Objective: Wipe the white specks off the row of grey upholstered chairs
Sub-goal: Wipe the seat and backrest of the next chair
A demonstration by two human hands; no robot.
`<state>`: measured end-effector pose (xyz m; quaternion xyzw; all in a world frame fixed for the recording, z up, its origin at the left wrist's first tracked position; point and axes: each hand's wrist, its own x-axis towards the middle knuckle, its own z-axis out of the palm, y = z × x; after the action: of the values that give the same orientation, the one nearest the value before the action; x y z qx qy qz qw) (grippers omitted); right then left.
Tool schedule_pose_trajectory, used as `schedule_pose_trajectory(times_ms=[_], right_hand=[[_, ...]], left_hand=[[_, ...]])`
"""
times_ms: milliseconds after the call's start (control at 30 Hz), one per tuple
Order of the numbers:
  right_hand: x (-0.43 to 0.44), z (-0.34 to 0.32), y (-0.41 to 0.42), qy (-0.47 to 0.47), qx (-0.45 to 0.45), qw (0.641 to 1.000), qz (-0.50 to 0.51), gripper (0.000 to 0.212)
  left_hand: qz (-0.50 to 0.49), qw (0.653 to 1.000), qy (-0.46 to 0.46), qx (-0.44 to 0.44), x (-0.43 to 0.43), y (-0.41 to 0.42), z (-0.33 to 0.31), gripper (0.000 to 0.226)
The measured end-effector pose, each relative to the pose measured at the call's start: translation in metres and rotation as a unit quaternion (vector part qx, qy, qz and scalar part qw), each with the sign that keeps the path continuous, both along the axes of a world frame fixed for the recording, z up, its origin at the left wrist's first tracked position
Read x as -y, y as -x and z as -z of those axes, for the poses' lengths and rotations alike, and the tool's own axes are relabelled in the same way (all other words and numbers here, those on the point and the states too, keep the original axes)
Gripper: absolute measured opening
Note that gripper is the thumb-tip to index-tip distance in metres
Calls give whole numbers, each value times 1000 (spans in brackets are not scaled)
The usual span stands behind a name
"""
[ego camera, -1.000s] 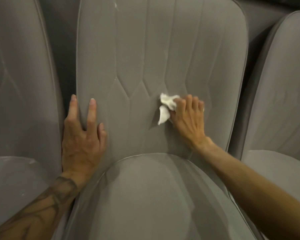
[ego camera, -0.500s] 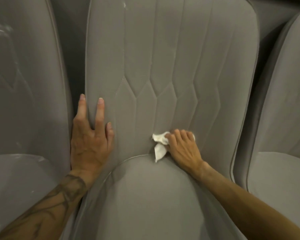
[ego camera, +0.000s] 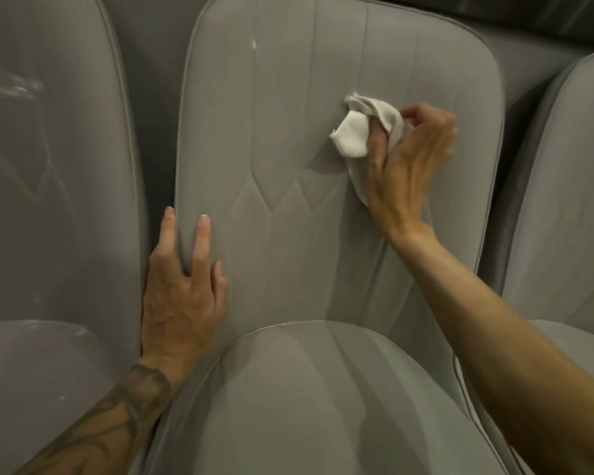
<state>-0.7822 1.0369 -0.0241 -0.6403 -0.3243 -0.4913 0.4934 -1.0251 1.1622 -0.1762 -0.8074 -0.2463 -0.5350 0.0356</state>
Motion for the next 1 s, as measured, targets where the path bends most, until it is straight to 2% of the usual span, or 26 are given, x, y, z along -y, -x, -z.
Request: schedule_pose_trajectory(times_ms=[100, 167, 267, 367, 433, 600, 667, 800, 867, 1000], right_hand=[[2, 0, -3, -14, 6, 998, 58, 34], [1, -1, -7, -5, 19, 998, 58, 25], [1, 4, -8, 50, 35, 998, 13, 26], [11, 24, 2, 141, 43, 989, 14, 35], [14, 24, 1, 169, 58, 984, 18, 39], [-11, -30, -8, 87, 67, 994, 6, 35], [-18, -30, -3, 60, 52, 997, 3, 36], [-14, 7, 14, 150, 68, 986, 33, 37], [-10, 1, 13, 172, 92, 980, 44, 36], [-25, -49, -1, 99, 121, 986, 64, 30]], left_hand=[[-4, 1000, -1, 1, 1, 0, 0, 57], [-5, 1000, -3, -1, 1, 0, 0, 58], [-5, 1000, 1, 0, 1, 0, 0, 59], [-4, 1000, 0, 1, 1, 0, -1, 58], [-1, 1000, 4, -1, 2, 0, -1, 59], [-2, 1000, 6, -5, 1, 1, -1, 59], [-4, 1000, 5, -2, 1, 1, -1, 59], [-4, 1000, 7, -5, 1, 0, 0, 58], [0, 1000, 6, -5, 1, 0, 0, 58], [6, 1000, 11, -6, 2, 0, -1, 58]])
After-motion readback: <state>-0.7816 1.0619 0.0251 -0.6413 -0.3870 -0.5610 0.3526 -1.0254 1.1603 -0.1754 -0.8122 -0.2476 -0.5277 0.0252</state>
